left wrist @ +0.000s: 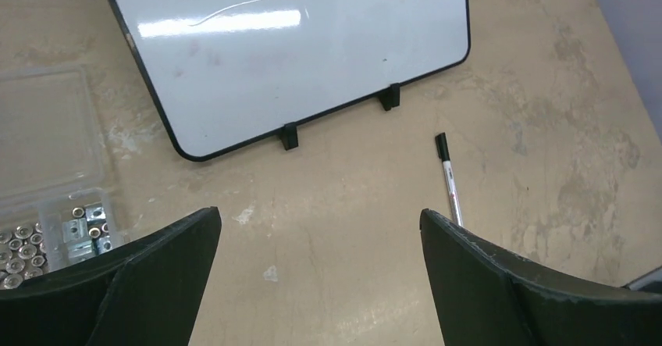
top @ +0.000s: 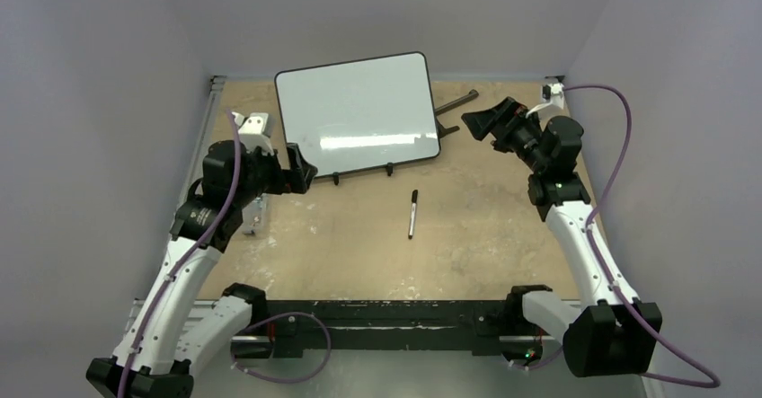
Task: Write a sentence on the whiteboard
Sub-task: Pick up the whiteboard marker from the center of the board.
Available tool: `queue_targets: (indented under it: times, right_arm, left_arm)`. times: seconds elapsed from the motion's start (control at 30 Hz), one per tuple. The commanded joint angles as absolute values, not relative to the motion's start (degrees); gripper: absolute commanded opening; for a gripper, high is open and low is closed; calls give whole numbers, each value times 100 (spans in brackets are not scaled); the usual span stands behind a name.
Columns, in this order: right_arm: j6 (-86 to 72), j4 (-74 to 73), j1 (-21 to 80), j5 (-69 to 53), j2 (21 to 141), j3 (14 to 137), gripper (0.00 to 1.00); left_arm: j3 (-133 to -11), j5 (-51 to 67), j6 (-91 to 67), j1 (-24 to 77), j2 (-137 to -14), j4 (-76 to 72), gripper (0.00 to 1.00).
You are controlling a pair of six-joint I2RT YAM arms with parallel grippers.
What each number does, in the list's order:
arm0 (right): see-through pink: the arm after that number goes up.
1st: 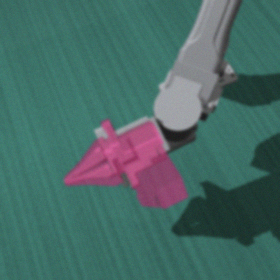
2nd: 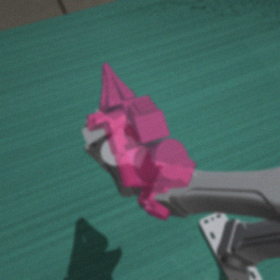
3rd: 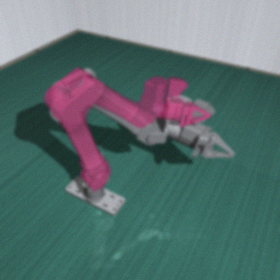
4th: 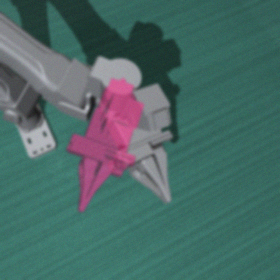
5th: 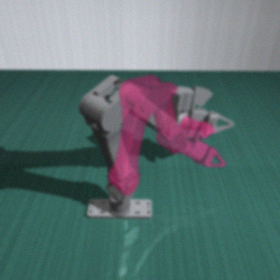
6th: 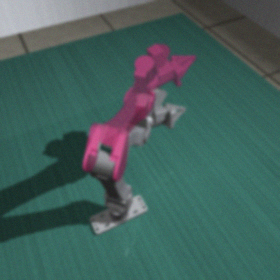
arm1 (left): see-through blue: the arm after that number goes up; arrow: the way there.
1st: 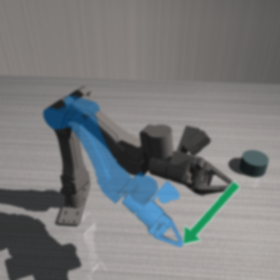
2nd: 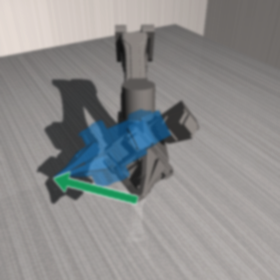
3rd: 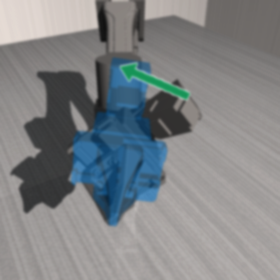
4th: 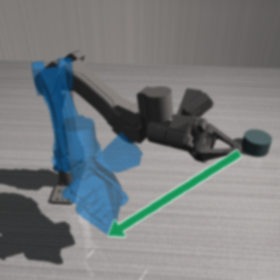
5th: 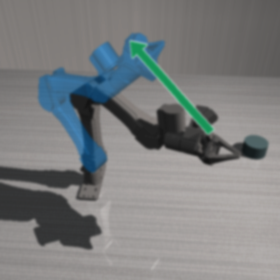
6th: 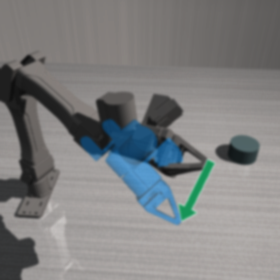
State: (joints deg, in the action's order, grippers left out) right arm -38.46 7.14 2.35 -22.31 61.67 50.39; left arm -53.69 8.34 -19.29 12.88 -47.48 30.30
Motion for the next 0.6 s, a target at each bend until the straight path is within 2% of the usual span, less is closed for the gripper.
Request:
queue_targets:
  times: [0.0, 0.27, 0.43, 0.57]
  right_arm:
    - [-3970, 215, 252, -2349, 5864, 4951, 99]
    - [-3641, -1123, 367, -1919, 5289, 4720, 99]
    - [-3157, -2288, 1070, -887, 5474, 5137, 99]
    - [-3089, -2547, 1485, -483, 5481, 5177, 99]
  left_arm:
    - [-5683, 587, -1498, 1797, -4562, 3367, 100]
    - [-5596, 870, -1363, 2596, -4518, 3813, 91]
    - [-5525, 772, -1520, 2997, -4639, 3867, 86]
    - [-5473, 572, -1751, 3535, -4976, 3797, 80]
